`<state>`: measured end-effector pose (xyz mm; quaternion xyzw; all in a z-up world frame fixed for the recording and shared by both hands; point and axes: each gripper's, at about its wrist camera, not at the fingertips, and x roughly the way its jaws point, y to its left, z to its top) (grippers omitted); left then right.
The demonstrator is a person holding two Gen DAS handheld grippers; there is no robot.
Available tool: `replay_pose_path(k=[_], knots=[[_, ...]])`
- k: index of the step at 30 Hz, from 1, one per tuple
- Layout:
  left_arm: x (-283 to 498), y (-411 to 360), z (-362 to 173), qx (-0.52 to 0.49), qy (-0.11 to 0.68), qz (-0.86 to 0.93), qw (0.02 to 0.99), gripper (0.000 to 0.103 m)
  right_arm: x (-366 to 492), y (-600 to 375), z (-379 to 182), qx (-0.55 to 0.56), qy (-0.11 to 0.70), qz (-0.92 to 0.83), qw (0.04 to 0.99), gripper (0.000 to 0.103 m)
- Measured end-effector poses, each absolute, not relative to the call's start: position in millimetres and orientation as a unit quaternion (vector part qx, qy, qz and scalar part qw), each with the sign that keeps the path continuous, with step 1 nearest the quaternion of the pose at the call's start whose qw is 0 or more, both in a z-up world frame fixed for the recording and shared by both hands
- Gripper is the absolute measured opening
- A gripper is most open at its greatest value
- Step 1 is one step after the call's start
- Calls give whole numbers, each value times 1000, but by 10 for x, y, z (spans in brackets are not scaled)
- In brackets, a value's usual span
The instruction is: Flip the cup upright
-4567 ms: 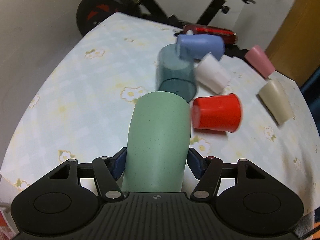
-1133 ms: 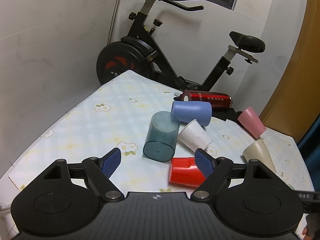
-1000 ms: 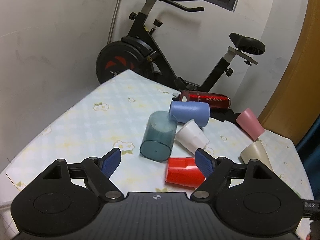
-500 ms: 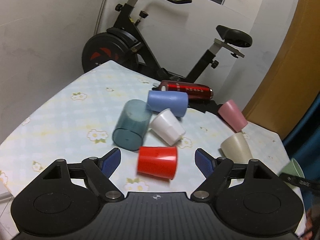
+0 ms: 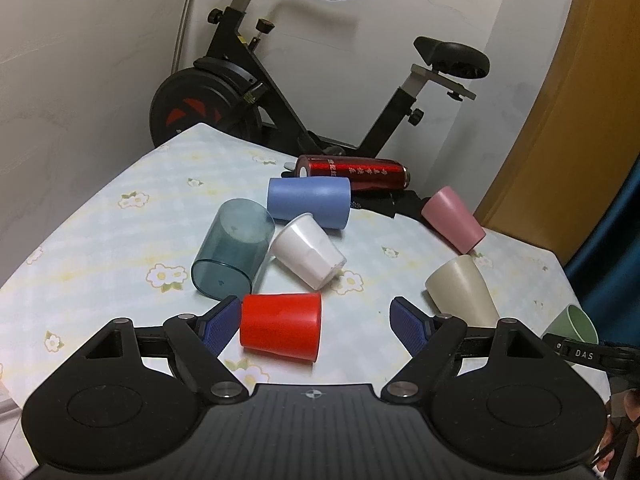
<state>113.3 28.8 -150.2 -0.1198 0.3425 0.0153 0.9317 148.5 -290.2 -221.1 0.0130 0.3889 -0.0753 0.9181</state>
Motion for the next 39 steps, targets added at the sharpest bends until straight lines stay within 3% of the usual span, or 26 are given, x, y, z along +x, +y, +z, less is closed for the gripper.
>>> replay_pose_path(k=[15, 17, 19, 24, 27, 31, 39], knots=[[1180, 249, -1468, -109, 352, 9, 929, 83, 1475, -2919, -2203, 30, 394, -74, 915, 67], [1192, 221, -1412, -99, 347, 4, 933, 83, 1457, -2938, -2181, 39, 392, -72, 916, 72], [1200, 187, -1331, -88, 337, 0, 937, 83, 1427, -2965, -2125, 53, 388, -72, 917, 87], [1220, 92, -1096, -71, 317, -17, 945, 88, 1305, -3083, -1907, 102, 374, -57, 920, 103], [1189, 14, -936, -53, 290, -22, 955, 98, 1205, -3104, -1723, 109, 360, -60, 924, 103], [1130, -72, -719, -38, 261, -33, 964, 103, 1057, -3113, -1472, 114, 335, -63, 933, 103], [971, -235, -311, -9, 206, -52, 977, 103, 784, -3105, -962, 124, 295, -49, 946, 103]])
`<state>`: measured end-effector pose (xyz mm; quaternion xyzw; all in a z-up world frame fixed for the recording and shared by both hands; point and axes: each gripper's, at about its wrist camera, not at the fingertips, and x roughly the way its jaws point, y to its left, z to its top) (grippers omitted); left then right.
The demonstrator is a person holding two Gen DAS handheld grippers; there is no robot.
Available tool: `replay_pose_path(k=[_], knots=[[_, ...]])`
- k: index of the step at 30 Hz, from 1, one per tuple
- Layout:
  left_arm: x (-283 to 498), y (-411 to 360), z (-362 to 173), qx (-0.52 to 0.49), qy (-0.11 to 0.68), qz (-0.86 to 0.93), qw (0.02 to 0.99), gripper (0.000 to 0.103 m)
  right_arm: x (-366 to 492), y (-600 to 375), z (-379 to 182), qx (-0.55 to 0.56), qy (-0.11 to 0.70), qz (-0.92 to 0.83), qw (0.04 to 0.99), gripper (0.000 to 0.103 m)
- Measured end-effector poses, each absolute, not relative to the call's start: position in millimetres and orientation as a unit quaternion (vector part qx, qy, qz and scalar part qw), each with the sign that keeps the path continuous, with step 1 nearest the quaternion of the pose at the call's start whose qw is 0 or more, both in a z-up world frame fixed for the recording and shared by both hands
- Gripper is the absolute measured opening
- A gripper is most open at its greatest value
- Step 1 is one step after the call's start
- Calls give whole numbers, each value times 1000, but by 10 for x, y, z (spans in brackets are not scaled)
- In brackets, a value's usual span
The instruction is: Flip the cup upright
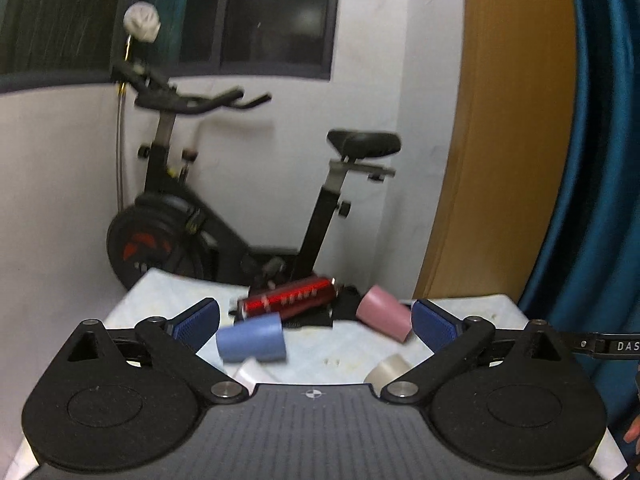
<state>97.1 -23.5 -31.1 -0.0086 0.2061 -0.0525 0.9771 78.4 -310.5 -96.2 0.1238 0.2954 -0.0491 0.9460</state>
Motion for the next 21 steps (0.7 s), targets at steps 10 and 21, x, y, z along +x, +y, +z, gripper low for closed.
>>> replay_pose_path(k=[10, 21], knots=[[662, -414, 151, 26, 134, -73, 988, 103, 383, -2845, -260, 76, 242, -56, 966, 103], [430, -487, 341, 39, 100, -71, 992, 103, 22, -2599, 224, 48, 190, -60, 979, 103]])
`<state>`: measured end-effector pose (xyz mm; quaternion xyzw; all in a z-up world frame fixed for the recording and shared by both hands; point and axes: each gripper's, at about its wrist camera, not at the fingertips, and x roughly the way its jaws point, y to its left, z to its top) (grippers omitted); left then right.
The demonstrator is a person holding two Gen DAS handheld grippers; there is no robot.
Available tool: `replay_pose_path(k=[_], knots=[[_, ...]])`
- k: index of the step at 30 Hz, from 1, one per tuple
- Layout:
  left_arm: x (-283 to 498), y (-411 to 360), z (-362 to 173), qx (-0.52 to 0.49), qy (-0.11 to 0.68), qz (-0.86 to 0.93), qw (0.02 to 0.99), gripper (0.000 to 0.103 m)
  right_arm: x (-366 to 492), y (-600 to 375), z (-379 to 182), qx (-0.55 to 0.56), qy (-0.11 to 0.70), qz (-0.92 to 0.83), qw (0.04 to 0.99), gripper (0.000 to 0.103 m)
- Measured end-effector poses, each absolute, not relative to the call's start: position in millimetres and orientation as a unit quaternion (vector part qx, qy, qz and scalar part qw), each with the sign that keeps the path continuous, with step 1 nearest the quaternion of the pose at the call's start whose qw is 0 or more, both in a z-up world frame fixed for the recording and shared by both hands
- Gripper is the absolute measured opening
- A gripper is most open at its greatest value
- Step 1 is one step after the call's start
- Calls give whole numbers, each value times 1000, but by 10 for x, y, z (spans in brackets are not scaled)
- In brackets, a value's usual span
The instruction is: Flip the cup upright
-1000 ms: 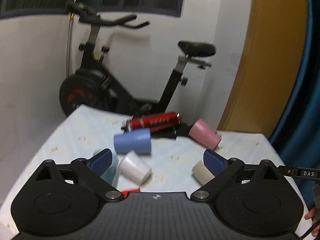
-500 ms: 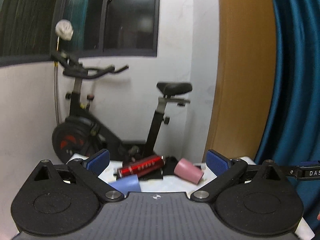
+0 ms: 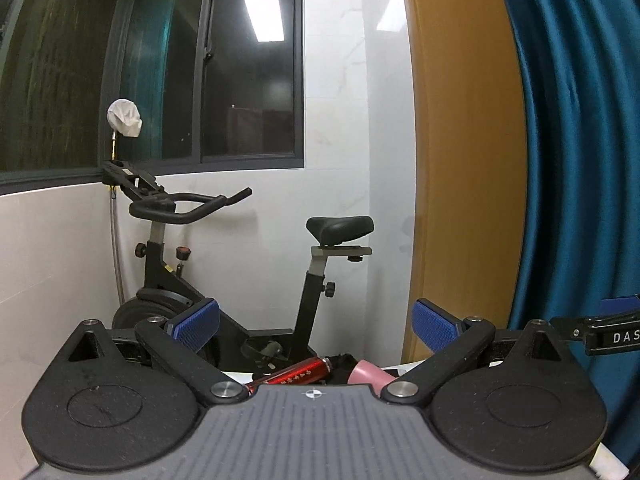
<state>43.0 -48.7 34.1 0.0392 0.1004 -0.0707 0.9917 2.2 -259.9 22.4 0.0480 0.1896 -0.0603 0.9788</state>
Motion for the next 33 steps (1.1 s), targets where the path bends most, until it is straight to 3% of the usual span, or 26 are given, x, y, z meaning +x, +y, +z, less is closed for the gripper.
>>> replay_pose_path(k=[33], knots=[[413, -447, 339, 45, 108, -60, 991, 103, -44, -2503, 289, 45, 179, -60, 981, 103]])
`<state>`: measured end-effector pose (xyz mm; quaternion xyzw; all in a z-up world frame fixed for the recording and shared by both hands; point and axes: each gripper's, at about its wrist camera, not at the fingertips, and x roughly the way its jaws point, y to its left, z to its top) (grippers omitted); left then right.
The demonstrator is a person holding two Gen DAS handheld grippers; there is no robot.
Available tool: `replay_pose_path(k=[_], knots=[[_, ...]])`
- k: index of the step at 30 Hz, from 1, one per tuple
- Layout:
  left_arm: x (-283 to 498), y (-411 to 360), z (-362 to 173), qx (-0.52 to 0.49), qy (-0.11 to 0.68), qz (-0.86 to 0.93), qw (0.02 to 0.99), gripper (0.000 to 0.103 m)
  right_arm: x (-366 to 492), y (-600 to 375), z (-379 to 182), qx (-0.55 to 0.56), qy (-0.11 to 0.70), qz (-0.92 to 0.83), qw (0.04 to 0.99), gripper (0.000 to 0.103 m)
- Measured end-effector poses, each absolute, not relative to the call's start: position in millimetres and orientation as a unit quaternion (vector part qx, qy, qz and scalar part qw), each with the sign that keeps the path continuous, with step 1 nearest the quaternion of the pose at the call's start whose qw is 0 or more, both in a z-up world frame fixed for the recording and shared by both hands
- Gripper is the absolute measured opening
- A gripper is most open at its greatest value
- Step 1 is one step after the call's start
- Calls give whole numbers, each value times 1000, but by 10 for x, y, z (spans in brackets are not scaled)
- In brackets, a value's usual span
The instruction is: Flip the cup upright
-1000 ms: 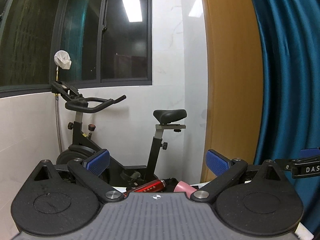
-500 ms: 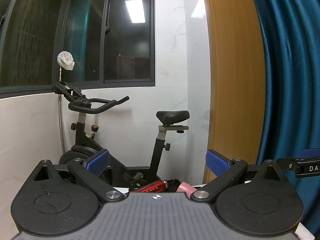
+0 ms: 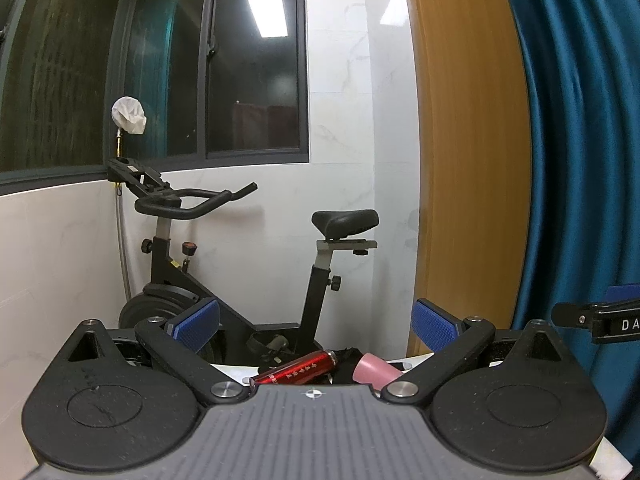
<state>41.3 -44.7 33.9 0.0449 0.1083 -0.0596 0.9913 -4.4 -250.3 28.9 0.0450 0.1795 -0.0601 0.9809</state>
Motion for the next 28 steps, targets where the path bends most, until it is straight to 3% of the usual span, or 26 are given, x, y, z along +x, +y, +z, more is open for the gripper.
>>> replay_pose_path(k=[28], knots=[[424, -452, 297, 46, 121, -76, 989, 103, -60, -2433, 257, 46, 187, -59, 980, 103]])
